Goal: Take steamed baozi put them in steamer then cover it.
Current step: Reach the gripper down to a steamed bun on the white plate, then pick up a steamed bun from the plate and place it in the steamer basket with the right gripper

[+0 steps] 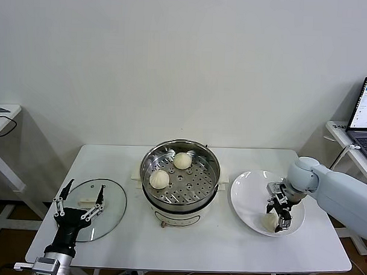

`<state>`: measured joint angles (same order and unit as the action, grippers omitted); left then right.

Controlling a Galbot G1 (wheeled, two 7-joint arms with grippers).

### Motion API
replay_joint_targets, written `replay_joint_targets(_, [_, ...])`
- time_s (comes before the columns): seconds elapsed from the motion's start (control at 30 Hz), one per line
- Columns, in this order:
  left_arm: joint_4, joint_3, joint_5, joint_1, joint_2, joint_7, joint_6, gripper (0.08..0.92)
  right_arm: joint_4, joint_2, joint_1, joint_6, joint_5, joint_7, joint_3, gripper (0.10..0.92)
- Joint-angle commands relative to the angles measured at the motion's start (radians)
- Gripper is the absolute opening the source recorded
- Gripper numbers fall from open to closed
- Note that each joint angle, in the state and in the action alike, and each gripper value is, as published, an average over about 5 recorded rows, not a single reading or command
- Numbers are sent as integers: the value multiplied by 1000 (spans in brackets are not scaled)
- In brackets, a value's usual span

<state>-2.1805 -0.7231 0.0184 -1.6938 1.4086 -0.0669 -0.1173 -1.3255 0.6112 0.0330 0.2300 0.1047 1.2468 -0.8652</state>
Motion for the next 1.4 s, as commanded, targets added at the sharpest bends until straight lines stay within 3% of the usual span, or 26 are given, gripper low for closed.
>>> replay_joint_targets(0.03, [0,-2,-1,2,-1,1,1,823,6,5,8,-1,5,0,6,642])
replay_joint_targets(0.4, [-3,0,-2,6,-1,2,5,823,-17,-20,-51,-3,-32,10,3,629])
replay_joint_targets(0.77, [-10,5,-2,5,-5,5,10,823,-118,-49,-504,-68,-166,40,-160,628])
replay_joint_targets(1.13, [-29,1,-1,-4,-6,8,13,823,-218,126,-875,-397,-212,60,-310,634])
replay_joint_targets(1.4, [-29,-9,-1,-9,-7,7,9,823,-243,318,-917,-660,-126,-72,-415,634])
